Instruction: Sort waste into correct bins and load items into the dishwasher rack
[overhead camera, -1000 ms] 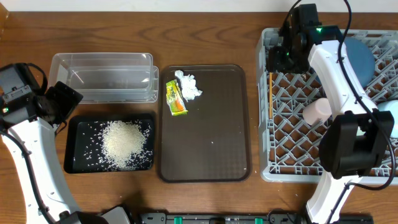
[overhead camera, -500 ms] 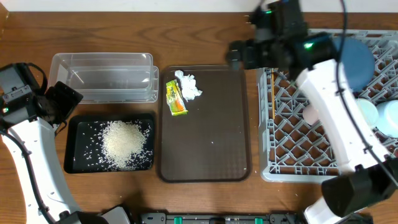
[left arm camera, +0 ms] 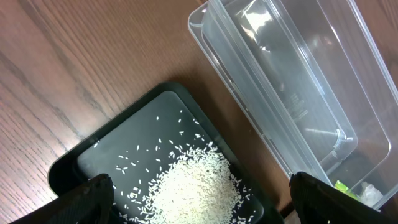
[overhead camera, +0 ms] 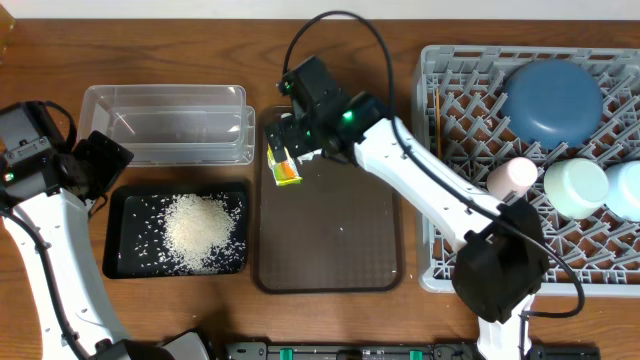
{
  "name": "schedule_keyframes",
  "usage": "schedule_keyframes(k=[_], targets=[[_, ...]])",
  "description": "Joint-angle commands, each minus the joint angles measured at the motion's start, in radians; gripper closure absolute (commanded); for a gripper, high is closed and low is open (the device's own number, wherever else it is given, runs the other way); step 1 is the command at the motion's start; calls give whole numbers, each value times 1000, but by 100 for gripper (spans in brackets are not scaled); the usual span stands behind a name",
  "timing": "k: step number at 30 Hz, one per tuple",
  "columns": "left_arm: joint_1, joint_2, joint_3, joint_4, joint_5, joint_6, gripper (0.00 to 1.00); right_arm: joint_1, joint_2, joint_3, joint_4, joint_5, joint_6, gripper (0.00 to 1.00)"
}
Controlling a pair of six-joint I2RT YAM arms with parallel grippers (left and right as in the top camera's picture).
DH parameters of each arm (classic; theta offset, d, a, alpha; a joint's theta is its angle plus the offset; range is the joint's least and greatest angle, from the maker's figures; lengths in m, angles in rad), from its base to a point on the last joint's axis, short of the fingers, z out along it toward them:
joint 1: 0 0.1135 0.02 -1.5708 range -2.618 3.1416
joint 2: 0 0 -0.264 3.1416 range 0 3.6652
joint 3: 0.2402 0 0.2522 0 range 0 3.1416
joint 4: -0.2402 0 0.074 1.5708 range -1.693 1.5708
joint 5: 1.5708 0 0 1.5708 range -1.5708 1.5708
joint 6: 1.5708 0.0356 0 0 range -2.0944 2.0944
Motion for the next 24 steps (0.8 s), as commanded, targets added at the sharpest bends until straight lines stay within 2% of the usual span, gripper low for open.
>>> schedule_keyframes(k=[1,8,14,20,24], targets=[[4,5,-5,0,-5,-6,7,0,-41,19,-3,82,34,1],[4,5,-5,0,-5,-6,7,-102,-223,24,-152,278,34,1],[4,5,-5,0,-5,-6,7,-315,-383,24,-334,415,34,1],[4,5,-5,0,-5,-6,7,-580,-422,23,-471,399,34,1],[4,5,-5,0,-5,-6,7,-697,-420,14,-534,325,34,1]])
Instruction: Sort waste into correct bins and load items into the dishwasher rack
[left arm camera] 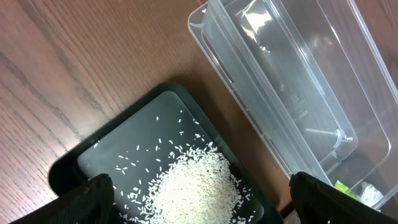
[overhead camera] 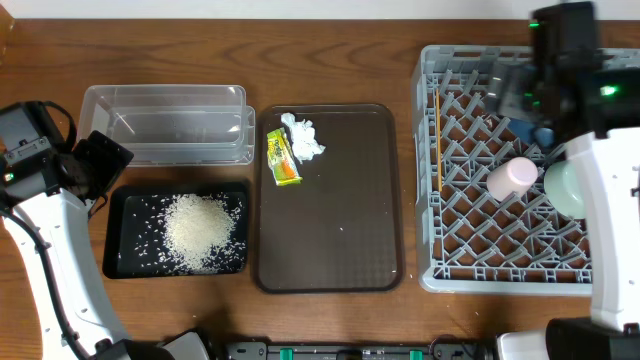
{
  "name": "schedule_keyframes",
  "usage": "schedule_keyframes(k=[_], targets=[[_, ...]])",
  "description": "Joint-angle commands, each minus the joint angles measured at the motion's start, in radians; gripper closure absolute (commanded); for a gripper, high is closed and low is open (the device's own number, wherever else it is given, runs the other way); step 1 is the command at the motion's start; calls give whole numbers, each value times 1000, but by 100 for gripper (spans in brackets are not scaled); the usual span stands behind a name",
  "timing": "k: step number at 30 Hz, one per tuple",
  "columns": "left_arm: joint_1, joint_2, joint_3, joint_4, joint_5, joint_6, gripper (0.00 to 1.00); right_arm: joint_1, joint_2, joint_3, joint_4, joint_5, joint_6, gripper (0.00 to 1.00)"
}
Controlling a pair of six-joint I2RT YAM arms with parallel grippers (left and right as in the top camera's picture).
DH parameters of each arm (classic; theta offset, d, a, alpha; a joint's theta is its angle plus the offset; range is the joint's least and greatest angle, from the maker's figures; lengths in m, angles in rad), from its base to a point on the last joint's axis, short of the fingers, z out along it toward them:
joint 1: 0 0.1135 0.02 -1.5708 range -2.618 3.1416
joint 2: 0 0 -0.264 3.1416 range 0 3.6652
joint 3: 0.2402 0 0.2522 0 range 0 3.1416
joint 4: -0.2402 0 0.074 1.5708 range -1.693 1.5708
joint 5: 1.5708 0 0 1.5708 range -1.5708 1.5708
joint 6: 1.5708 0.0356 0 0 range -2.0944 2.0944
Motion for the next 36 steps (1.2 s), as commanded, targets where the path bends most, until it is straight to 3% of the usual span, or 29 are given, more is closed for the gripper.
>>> schedule_keyframes(k=[1,21,27,31,33,36], targets=[[4,5,-5,0,-5,-6,7,-65,7,-4,-22,-39,13,1],[4,5,-5,0,-5,-6,7,-122,7,-4,-26,-41,13,1],[4,5,-5,-189,369,-82,7,-122,7,-4,-26,-41,13,1],[4,4,-5,-219,470,-115,7,-122,7,-4,-26,-41,13,1],[3,4,-5,-280,586,-70,7,-122,7,-4,-26,-41,13,1],[-42,0,-4,-280,856,157,7,-122,7,-4,-26,-41,13,1]])
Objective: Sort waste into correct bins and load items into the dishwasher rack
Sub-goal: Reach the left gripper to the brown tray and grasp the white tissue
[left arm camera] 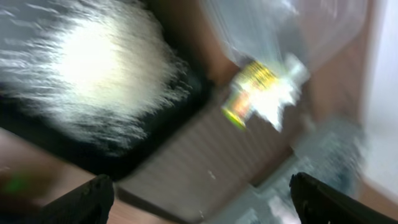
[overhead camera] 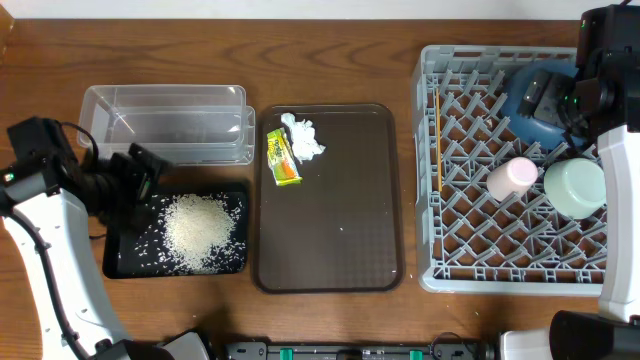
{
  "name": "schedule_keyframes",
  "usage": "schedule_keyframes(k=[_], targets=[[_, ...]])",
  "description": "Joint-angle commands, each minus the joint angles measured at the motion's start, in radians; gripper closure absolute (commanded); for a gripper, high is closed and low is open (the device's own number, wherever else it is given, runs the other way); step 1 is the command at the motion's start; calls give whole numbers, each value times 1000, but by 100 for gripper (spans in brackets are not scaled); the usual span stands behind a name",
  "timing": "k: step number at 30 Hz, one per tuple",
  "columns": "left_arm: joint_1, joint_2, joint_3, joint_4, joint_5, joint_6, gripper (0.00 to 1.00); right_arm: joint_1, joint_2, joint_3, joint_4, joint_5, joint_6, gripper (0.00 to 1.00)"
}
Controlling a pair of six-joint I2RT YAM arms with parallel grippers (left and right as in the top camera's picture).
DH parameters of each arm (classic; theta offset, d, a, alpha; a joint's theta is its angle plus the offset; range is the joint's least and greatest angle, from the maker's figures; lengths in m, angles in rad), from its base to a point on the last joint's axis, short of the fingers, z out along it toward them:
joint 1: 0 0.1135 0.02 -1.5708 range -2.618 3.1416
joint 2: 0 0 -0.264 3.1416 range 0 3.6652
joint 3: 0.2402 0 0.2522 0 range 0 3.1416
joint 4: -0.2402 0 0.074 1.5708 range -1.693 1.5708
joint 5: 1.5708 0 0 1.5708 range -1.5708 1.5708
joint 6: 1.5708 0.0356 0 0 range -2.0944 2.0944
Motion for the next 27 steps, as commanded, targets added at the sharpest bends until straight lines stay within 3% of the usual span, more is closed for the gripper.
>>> schedule_keyframes(k=[1,4,7,12,15,18,27], targets=[[-58,-3,-2,2,345,218,7,-2,2,-2,-1,0,12,1],[-182,-19,1,45,315,226,7,-2,2,-2,-1,0,13,1],[-349,-24,31,84,196,216,7,-2,2,-2,-1,0,12,1],[-687,7,149,110,-251,100,7,-2,2,-2,-1,0,13,1],[-840,60,234,109,-449,98,7,-2,2,-2,-1,0,13,1],[-914,141,298,110,-560,98,7,-2,2,-2,-1,0,12,1],[-914,419,316,205,-576,98,7,-2,2,-2,-1,0,12,1]])
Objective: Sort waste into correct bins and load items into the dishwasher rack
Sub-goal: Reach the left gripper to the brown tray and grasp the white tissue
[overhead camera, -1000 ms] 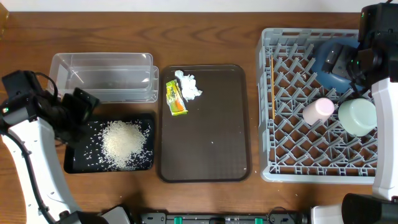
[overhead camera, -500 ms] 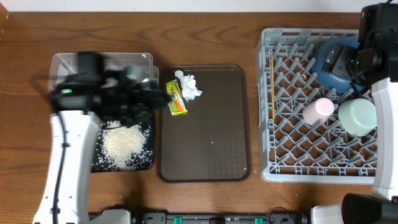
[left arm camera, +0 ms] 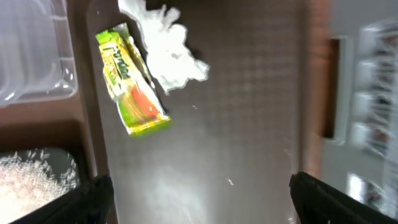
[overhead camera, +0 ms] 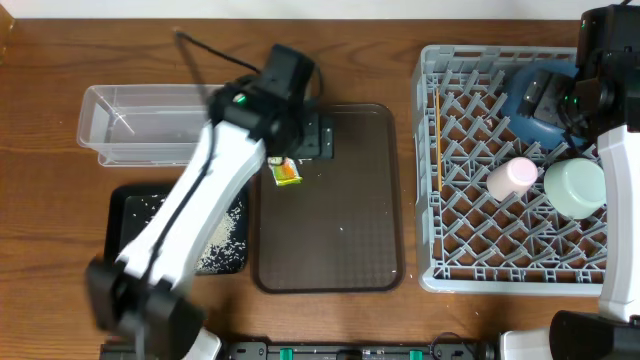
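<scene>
A yellow-green wrapper and a crumpled white tissue lie at the far-left corner of the brown tray. My left gripper hangs over them, open, with nothing between its fingertips. From overhead it hides the tissue, and only the wrapper shows. My right gripper is over the blue bowl in the grey dishwasher rack; its jaws cannot be made out.
A clear plastic bin stands left of the brown tray, and a black tray with rice lies in front of it. The rack also holds a pink cup and a pale green cup.
My left arm has moved from over the rice tray's left side to above the wrapper and tissue on the brown tray, still open. The right arm has not moved.
At first my right gripper was at the wrapper and tissue while the left arm rested left of the bins. Then the right arm was over the rack, the waste still on the tray. The left arm was then at the rice tray, and is now over the waste.
</scene>
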{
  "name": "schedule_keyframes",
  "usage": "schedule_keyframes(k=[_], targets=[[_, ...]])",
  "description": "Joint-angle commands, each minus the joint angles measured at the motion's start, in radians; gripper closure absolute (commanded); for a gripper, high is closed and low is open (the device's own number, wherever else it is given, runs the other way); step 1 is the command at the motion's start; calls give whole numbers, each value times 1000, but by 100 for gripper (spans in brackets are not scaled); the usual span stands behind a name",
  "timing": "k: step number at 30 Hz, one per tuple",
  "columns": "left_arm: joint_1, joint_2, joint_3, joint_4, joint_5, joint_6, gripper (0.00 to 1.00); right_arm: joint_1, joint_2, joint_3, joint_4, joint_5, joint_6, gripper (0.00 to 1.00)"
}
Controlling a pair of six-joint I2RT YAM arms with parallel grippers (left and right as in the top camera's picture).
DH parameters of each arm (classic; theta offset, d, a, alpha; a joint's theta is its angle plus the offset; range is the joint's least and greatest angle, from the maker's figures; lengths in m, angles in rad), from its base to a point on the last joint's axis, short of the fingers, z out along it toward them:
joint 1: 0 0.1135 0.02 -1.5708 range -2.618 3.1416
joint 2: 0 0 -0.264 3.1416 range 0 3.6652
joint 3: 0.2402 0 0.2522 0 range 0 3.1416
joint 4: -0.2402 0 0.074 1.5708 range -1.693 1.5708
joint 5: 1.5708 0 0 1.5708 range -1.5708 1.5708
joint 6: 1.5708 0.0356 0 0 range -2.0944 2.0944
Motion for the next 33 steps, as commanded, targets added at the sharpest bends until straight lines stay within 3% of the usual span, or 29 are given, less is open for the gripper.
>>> schedule_keyframes(k=[1,13,22,33], targets=[[3,85,5,11,-52,-10,7,-2,2,-1,0,1,13,1],[0,184,5,163,-38,2,7,-2,2,-1,0,1,13,1],[0,188,-40,290,-187,1,7,-2,2,-1,0,1,13,1],[-3,234,-40,351,-190,-7,9,-2,2,-1,0,1,13,1]])
